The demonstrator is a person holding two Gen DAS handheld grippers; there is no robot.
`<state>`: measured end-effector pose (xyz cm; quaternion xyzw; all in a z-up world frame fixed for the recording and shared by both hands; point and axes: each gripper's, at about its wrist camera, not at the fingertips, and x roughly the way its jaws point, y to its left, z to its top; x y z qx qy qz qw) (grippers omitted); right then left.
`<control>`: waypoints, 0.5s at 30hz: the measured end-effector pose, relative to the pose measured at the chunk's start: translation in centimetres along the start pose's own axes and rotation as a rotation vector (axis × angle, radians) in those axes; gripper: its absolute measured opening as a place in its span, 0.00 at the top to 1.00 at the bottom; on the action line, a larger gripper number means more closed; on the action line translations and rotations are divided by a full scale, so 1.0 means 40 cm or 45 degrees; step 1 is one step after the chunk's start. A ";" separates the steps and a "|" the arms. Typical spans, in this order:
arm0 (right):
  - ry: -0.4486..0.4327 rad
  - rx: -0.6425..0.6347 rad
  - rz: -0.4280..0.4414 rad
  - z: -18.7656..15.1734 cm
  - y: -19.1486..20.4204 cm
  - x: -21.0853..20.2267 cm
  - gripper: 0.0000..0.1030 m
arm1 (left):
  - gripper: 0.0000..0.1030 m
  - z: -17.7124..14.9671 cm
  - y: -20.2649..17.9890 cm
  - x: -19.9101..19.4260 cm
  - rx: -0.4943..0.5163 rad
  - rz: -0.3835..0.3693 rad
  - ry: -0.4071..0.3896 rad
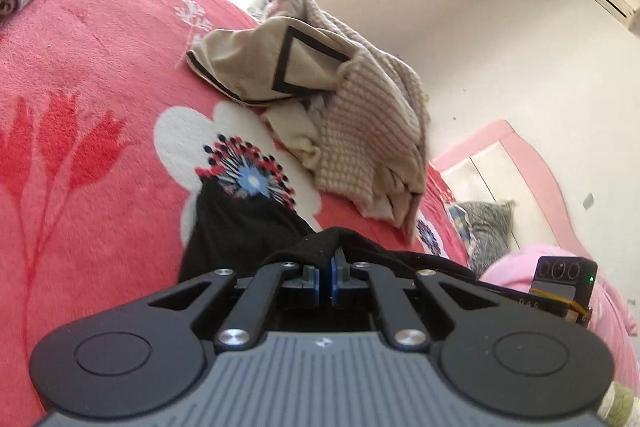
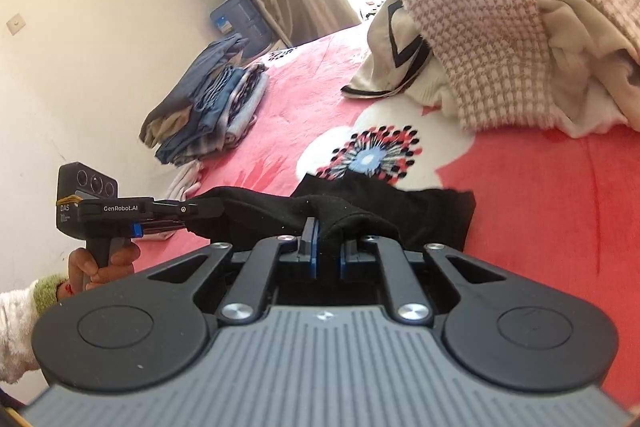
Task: Fold clothes
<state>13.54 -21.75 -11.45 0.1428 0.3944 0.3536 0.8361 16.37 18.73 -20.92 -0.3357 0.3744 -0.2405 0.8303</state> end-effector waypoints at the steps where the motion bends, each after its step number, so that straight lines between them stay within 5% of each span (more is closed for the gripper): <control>1: 0.002 0.006 0.002 0.005 -0.010 0.014 0.93 | 0.95 0.005 0.011 0.010 -0.009 0.007 0.000; 6: 0.018 0.064 0.002 0.010 -0.067 0.086 0.93 | 0.94 0.012 0.074 0.063 -0.059 0.042 0.049; 9: 0.034 0.157 -0.003 0.002 -0.115 0.128 0.92 | 0.74 0.024 0.116 0.077 -0.128 0.004 0.053; 12: -0.009 0.420 0.053 -0.008 -0.194 0.155 0.91 | 0.49 0.037 0.174 0.085 -0.300 -0.109 0.015; 15: -0.047 0.770 0.199 -0.041 -0.284 0.182 0.81 | 0.46 0.026 0.244 0.092 -0.539 -0.203 -0.042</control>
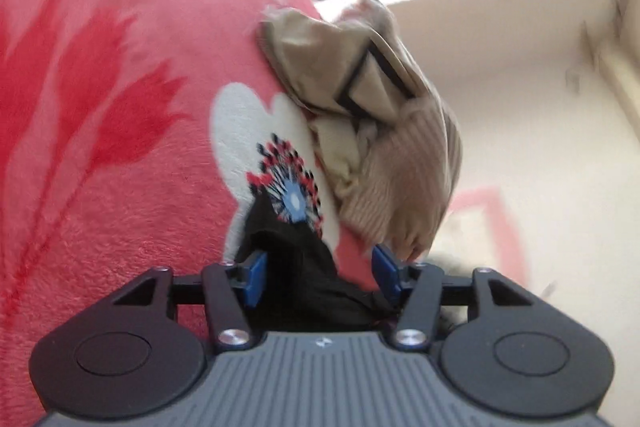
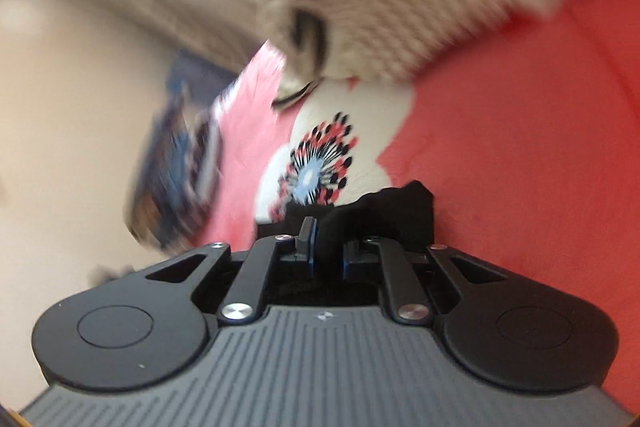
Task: Fold clothes
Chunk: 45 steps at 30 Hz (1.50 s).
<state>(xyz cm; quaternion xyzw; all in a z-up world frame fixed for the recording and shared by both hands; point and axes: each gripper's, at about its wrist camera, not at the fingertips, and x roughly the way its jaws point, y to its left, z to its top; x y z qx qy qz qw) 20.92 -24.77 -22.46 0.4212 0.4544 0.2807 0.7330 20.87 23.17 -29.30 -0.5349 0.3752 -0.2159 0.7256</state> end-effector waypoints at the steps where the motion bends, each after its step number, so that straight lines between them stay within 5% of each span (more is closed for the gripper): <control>1: -0.015 0.118 0.060 0.003 -0.033 0.000 0.78 | 0.46 0.004 0.022 -0.002 -0.069 -0.021 -0.022; 5: -0.156 0.354 0.224 -0.005 -0.102 -0.030 0.54 | 0.47 0.011 0.055 -0.028 -0.178 -0.090 -0.106; 9: -0.230 0.292 0.224 -0.003 -0.086 -0.071 0.53 | 0.46 -0.004 -0.014 -0.064 0.008 0.010 -0.167; 14: 0.002 -0.124 0.116 -0.010 0.050 -0.033 0.54 | 0.46 -0.068 -0.138 -0.008 0.410 0.188 0.016; 18: 0.159 -0.325 -0.018 -0.011 0.107 0.038 0.54 | 0.46 -0.085 -0.136 0.064 0.454 0.316 0.044; 21: 0.004 -0.250 -0.116 0.011 0.085 0.029 0.63 | 0.49 -0.067 -0.122 0.049 0.388 0.339 -0.091; 25: -0.317 -0.185 -0.149 0.027 0.081 -0.087 0.59 | 0.44 -0.075 -0.148 -0.026 0.362 0.321 -0.155; 29: -0.184 -0.344 -0.163 0.000 0.144 -0.212 0.59 | 0.44 -0.137 -0.203 -0.101 0.470 0.376 -0.032; 33: 0.129 -0.545 -0.250 -0.119 0.199 -0.290 0.51 | 0.42 -0.269 -0.232 -0.154 0.552 0.359 0.216; 36: 0.255 -0.576 -0.331 -0.240 0.179 -0.299 0.49 | 0.42 -0.389 -0.237 -0.178 0.636 0.391 0.351; 40: 0.218 -0.632 -0.447 -0.368 0.161 -0.314 0.52 | 0.44 -0.507 -0.234 -0.202 0.800 0.442 0.372; 42: 0.181 -0.724 -0.482 -0.426 0.177 -0.324 0.66 | 0.45 -0.541 -0.230 -0.207 0.863 0.463 0.353; 45: 0.134 -0.859 -0.522 -0.484 0.200 -0.323 0.72 | 0.49 -0.564 -0.224 -0.204 0.912 0.485 0.311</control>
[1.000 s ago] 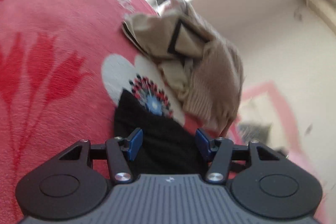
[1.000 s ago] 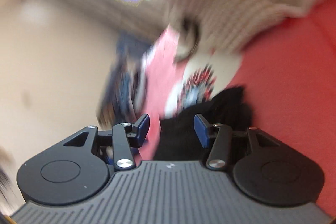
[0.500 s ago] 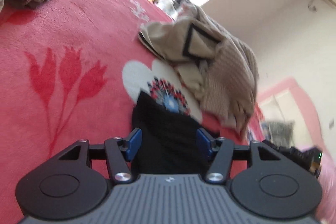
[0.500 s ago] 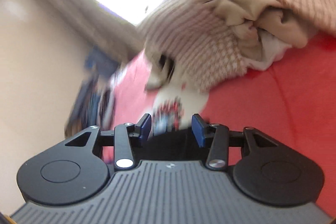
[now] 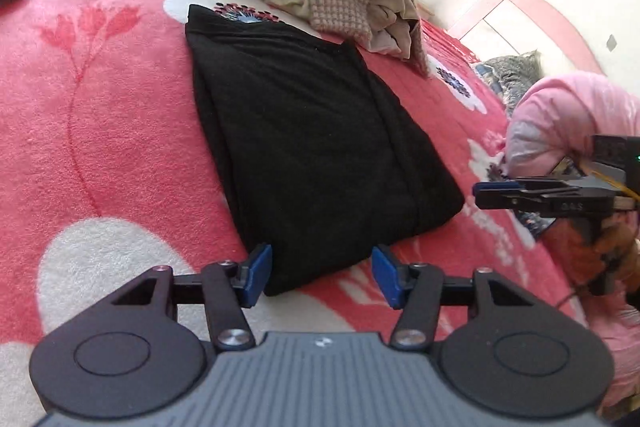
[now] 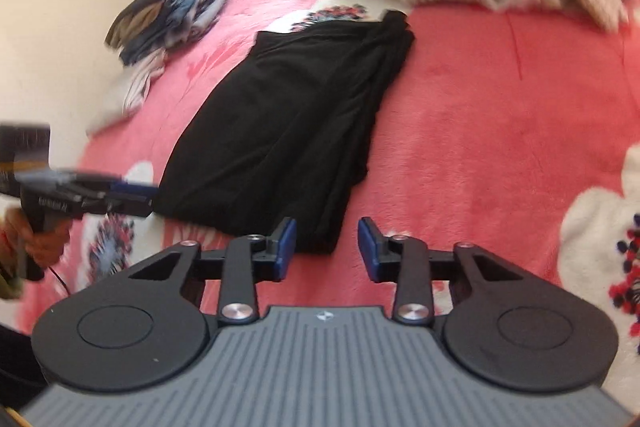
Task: Fold clothes
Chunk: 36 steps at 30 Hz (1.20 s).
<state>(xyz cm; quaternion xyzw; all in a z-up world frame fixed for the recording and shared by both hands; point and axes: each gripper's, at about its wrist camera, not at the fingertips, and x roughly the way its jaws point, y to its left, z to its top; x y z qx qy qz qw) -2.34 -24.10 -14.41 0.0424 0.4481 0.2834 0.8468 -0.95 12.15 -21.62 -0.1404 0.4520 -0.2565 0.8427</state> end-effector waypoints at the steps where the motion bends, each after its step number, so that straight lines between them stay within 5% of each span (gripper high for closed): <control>1: -0.011 -0.020 -0.017 -0.005 0.011 0.007 0.73 | 0.50 -0.003 0.000 0.001 0.003 0.006 -0.012; 20: -0.015 -0.178 -0.080 -0.029 0.056 0.072 0.81 | 0.72 -0.022 0.016 0.014 -0.032 0.057 -0.099; 25: -0.030 -0.193 -0.078 -0.031 0.056 0.085 0.97 | 0.97 -0.022 0.036 0.013 -0.167 0.096 -0.150; 36: -0.059 -0.182 -0.094 -0.019 0.011 -0.003 1.00 | 0.98 -0.016 0.027 -0.048 -0.107 0.055 -0.192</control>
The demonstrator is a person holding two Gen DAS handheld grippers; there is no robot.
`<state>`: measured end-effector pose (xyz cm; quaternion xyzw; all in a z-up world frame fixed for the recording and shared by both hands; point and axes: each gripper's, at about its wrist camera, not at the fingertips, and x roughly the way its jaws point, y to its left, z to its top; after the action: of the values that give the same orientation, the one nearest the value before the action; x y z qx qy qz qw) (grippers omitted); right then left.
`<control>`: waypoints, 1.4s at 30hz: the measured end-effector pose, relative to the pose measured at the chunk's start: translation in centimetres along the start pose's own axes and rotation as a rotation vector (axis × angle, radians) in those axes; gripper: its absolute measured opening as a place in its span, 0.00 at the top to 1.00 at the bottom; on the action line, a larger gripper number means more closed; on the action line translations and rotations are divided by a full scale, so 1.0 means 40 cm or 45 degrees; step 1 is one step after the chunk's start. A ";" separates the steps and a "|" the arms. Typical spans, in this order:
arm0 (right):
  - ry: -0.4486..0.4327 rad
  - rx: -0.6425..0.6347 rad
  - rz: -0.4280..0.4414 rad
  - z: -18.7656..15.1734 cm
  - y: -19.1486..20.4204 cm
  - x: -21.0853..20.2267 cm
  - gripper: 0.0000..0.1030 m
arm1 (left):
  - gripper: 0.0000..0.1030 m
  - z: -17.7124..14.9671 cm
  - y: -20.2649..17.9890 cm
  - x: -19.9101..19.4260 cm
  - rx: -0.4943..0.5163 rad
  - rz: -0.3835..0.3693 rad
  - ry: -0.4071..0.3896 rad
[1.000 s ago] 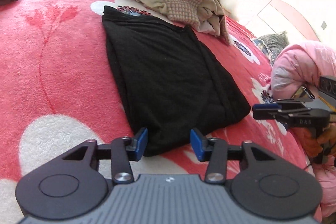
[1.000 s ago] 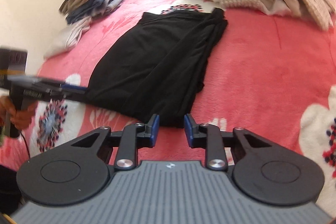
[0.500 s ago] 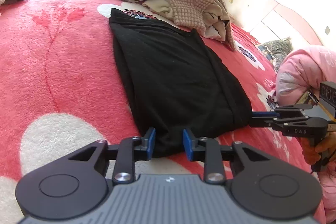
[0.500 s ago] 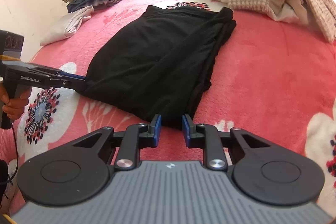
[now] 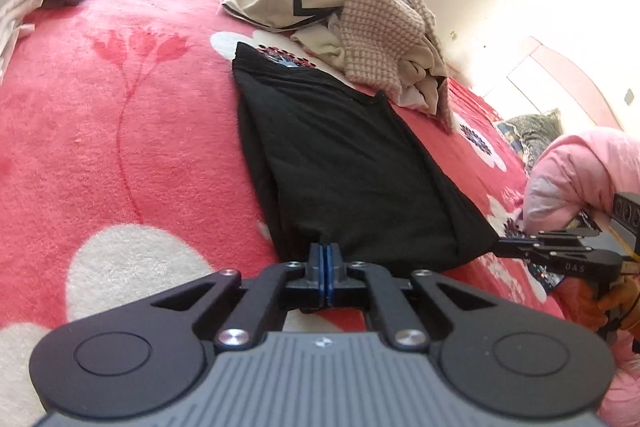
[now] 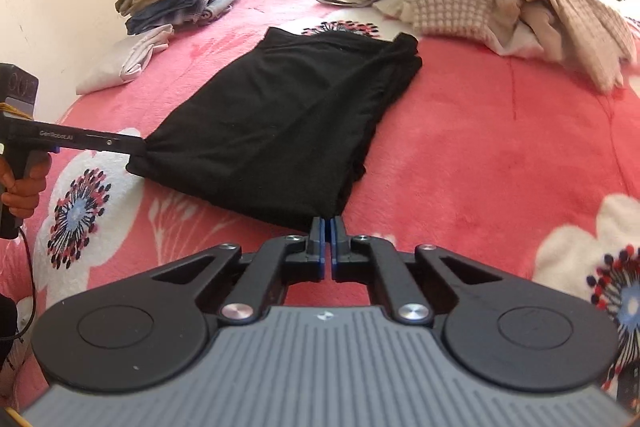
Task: Fold clothes
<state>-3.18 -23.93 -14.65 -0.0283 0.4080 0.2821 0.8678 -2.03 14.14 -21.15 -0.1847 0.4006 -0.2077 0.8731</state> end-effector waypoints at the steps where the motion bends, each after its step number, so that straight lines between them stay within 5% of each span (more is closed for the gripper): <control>1: -0.006 0.015 0.005 -0.002 -0.002 -0.002 1.00 | 0.98 -0.001 0.001 0.004 0.004 0.003 0.006; 7: 0.039 -0.017 -0.044 -0.019 -0.008 0.035 1.00 | 0.99 0.007 -0.002 0.009 0.008 0.002 -0.005; 11: -0.041 -0.132 -0.036 0.018 0.028 -0.022 1.00 | 0.99 0.037 0.007 -0.029 -0.015 -0.048 -0.082; 16: 0.076 -0.030 -0.099 -0.038 -0.042 0.020 1.00 | 0.99 0.023 0.051 0.001 -0.078 -0.029 0.001; 22: 0.001 0.195 0.010 -0.038 -0.078 -0.021 1.00 | 0.98 0.005 0.035 -0.001 -0.038 -0.048 0.030; 28: -0.029 0.172 0.107 -0.017 -0.036 0.007 0.93 | 0.98 -0.008 0.037 0.015 -0.051 -0.038 0.048; 33: 0.012 0.233 0.164 -0.006 -0.028 0.071 0.74 | 0.98 -0.013 0.032 0.010 -0.032 -0.029 0.042; 35: 0.001 0.247 0.162 -0.002 -0.025 0.079 0.75 | 0.98 -0.011 0.029 0.002 -0.034 -0.027 0.020; 37: -0.013 0.205 0.126 0.005 -0.014 0.076 0.97 | 0.98 -0.008 0.026 -0.008 -0.040 -0.025 -0.007; 42: -0.024 -0.069 0.002 0.037 0.012 0.018 0.98 | 0.99 0.001 0.019 -0.026 -0.021 -0.037 -0.040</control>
<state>-2.02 -22.78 -14.09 -0.0489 0.3921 0.2940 0.8703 -2.45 15.32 -20.83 -0.2010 0.3859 -0.2140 0.8746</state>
